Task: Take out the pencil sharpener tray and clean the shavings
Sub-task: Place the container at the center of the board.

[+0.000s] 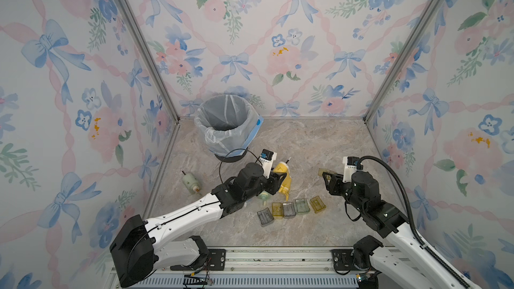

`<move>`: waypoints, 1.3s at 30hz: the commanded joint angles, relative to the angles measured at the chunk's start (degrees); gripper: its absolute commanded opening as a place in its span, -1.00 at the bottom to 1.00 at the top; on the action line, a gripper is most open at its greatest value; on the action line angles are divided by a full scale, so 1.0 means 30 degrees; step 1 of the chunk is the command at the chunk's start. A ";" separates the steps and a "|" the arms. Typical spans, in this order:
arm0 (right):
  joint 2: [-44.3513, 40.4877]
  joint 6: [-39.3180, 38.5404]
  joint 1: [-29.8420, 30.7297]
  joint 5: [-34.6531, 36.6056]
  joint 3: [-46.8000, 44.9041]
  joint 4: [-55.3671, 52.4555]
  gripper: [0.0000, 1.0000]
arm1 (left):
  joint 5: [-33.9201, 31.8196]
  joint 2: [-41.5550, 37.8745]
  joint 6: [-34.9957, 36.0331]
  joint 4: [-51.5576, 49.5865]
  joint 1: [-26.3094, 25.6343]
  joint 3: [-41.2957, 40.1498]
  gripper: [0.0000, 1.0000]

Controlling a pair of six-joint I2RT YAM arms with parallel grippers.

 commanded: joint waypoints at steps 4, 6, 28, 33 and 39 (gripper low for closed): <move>-0.2056 0.0540 -0.0149 0.1920 -0.2871 0.0552 -0.05 | -0.0113 0.1003 0.0619 0.1518 -0.0696 0.0966 -1.00; -0.2347 0.0631 -0.0167 0.2370 -0.3535 0.0650 -0.04 | -0.0018 0.1302 0.0591 0.1753 -0.0825 0.1040 -1.00; -0.4232 0.5191 0.2197 0.7362 -0.5686 -0.1294 0.00 | 0.1507 0.6144 0.0386 0.3938 -0.2071 0.3040 -1.00; -0.1683 0.6182 0.3392 0.8534 -0.4940 -0.1656 0.00 | 0.1785 0.7256 0.0406 0.4202 -0.2180 0.3688 -1.00; -0.0011 0.7566 0.5912 1.1360 -0.5226 -0.1119 0.03 | 0.1616 0.7727 0.0443 0.4417 -0.2185 0.3856 -1.00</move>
